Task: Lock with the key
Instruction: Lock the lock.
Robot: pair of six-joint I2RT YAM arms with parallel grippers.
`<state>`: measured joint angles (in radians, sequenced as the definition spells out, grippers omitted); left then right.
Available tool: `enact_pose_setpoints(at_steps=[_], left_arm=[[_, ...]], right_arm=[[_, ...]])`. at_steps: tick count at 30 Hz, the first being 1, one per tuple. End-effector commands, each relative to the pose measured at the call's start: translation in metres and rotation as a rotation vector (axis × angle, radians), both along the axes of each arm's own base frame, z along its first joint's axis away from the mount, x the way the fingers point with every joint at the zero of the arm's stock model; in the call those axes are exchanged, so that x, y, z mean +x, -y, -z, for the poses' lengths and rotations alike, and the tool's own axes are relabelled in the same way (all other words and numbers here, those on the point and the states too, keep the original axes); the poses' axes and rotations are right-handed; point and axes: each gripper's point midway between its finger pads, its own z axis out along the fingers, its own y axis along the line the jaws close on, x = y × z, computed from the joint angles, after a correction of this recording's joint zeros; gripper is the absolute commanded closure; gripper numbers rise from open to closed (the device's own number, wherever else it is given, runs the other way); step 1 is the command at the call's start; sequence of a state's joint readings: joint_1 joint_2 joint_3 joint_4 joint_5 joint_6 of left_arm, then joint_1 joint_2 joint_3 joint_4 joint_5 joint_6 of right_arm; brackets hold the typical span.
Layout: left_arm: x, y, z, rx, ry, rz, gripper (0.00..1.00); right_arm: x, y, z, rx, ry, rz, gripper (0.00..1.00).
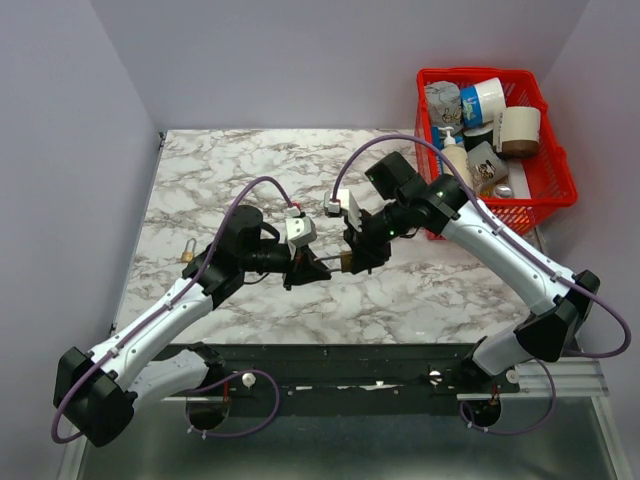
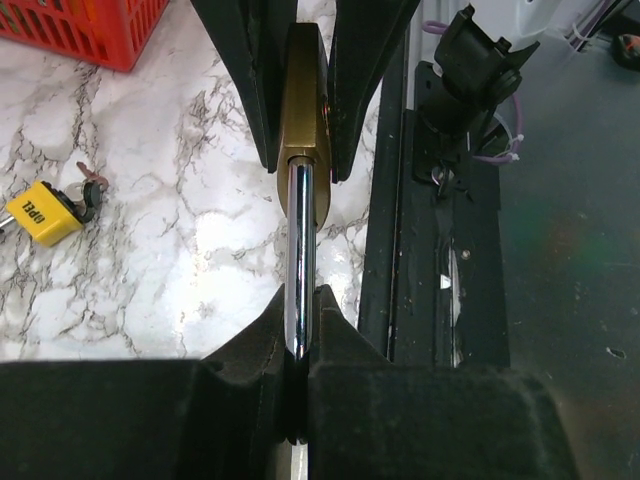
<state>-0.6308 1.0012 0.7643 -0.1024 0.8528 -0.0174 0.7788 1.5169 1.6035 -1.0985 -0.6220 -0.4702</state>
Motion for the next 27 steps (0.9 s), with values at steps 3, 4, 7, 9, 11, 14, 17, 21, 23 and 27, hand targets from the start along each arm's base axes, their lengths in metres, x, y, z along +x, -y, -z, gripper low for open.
enact_pose_setpoints(at_steps=[3,4,7,9,11,14,17,21,23,27], left_arm=[[0.005,0.034,-0.088,-0.273,0.408,0.081,1.0],[0.004,0.035,-0.091,-0.284,0.407,0.081,1.0],[0.0,0.035,-0.098,-0.317,0.432,0.104,1.0],[-0.002,0.035,-0.104,-0.334,0.446,0.111,1.0],[-0.001,0.035,-0.106,-0.34,0.449,0.105,1.0],[-0.001,0.034,-0.106,-0.338,0.463,0.105,1.0],[0.001,0.033,-0.108,-0.347,0.461,0.091,1.0],[-0.001,0.031,-0.104,-0.325,0.423,0.095,1.0],[0.0,0.03,-0.098,-0.28,0.451,0.106,1.0],[-0.002,0.012,-0.088,-0.188,0.49,0.056,1.0]], right_arm=[[-0.048,-0.109,-0.081,0.486,0.065,-0.37,0.99],[-0.048,-0.11,-0.08,0.485,0.069,-0.373,0.99],[-0.047,-0.113,-0.08,0.488,0.074,-0.379,0.99],[-0.045,-0.115,-0.082,0.495,0.093,-0.382,0.99],[-0.043,-0.116,-0.085,0.51,0.123,-0.385,0.99],[-0.043,-0.116,-0.086,0.521,0.142,-0.39,0.99],[-0.046,-0.114,-0.086,0.53,0.165,-0.413,0.99],[-0.049,-0.111,-0.089,0.537,0.187,-0.422,0.99],[-0.047,-0.11,-0.089,0.533,0.198,-0.41,0.99],[-0.042,-0.094,-0.085,0.505,0.222,-0.357,1.0]])
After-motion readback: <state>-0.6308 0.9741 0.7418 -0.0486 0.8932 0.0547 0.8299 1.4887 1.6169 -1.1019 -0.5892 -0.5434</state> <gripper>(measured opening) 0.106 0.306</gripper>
